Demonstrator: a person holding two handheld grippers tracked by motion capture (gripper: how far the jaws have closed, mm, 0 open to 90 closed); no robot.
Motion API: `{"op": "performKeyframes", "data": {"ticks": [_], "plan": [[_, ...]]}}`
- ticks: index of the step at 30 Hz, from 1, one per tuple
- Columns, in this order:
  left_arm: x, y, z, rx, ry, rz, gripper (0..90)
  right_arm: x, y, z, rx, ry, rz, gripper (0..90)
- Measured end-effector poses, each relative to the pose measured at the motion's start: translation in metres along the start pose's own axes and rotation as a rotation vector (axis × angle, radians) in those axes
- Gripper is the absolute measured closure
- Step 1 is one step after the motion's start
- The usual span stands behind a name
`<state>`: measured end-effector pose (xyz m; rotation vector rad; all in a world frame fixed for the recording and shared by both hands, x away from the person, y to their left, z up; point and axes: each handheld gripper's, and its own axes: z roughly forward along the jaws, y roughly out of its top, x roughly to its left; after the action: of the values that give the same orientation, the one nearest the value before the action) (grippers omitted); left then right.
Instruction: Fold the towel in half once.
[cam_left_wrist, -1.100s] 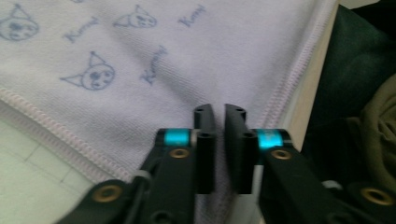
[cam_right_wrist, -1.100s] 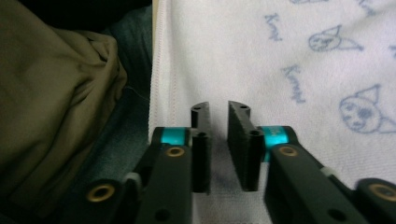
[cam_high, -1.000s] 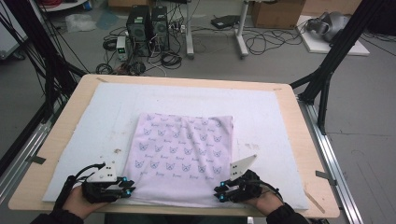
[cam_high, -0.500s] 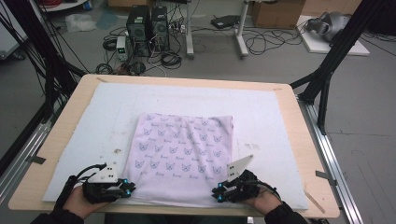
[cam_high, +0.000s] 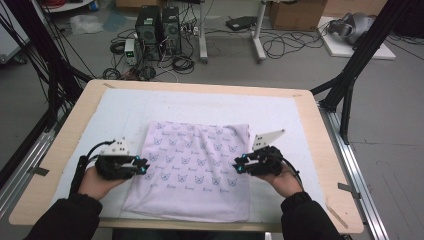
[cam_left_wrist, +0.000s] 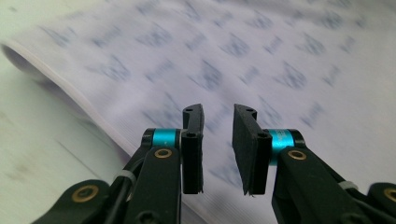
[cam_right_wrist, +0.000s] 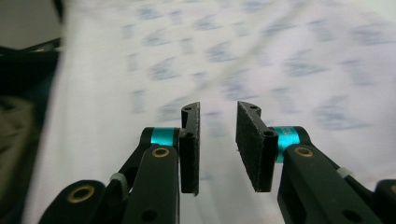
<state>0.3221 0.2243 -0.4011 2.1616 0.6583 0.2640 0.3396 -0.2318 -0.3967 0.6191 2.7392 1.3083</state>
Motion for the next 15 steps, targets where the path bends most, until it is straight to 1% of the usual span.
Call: {"op": "performKeyframes", "data": {"ticks": [1,2,3,4,5,6,7,8,9,10,11,12,13,14,15], "plan": [[0.006,0.005,0.002,-0.008,0.017,-0.006,72.9,-0.009,0.003,-0.001,0.004,-0.020,0.009,67.7],[0.012,0.009,0.004,-0.012,0.029,-0.015,72.8,-0.016,0.005,-0.002,-0.003,-0.039,0.017,67.5],[0.026,0.017,0.008,-0.034,0.040,-0.038,72.4,-0.024,0.007,-0.004,-0.009,-0.050,0.026,66.7],[0.034,0.020,0.010,-0.046,0.061,-0.056,72.2,-0.038,0.011,-0.006,-0.026,-0.086,0.049,66.4],[0.043,0.023,0.013,-0.057,0.074,-0.079,72.2,-0.047,0.012,-0.008,-0.035,-0.104,0.067,66.4],[0.052,0.024,0.016,-0.067,0.074,-0.113,72.2,-0.056,0.014,-0.008,-0.043,-0.126,0.080,66.2],[0.060,0.026,0.020,-0.065,0.077,-0.144,72.3,-0.063,0.016,-0.008,-0.047,-0.140,0.091,66.1],[0.067,0.028,0.023,-0.061,0.093,-0.152,72.6,-0.070,0.017,-0.007,-0.051,-0.147,0.097,64.8],[0.072,0.029,0.027,-0.059,0.104,-0.158,72.8,-0.077,0.019,-0.004,-0.039,-0.153,0.107,63.6],[0.077,0.031,0.031,-0.050,0.118,-0.169,72.8,-0.082,0.020,-0.002,-0.025,-0.168,0.103,62.7],[0.082,0.032,0.035,-0.026,0.136,-0.176,71.7,-0.087,0.021,0.001,-0.011,-0.182,0.109,60.8],[0.085,0.032,0.038,-0.015,0.155,-0.184,68.9,-0.092,0.021,0.004,0.000,-0.196,0.113,59.0],[0.089,0.032,0.042,-0.010,0.184,-0.203,65.2,-0.095,0.022,0.006,0.010,-0.209,0.119,57.6],[0.092,0.031,0.046,-0.002,0.207,-0.230,57.5,-0.099,0.021,0.008,0.010,-0.228,0.124,56.4],[0.095,0.030,0.050,-0.002,0.220,-0.273,49.9,-0.102,0.021,0.009,0.005,-0.243,0.133,54.8]]}}
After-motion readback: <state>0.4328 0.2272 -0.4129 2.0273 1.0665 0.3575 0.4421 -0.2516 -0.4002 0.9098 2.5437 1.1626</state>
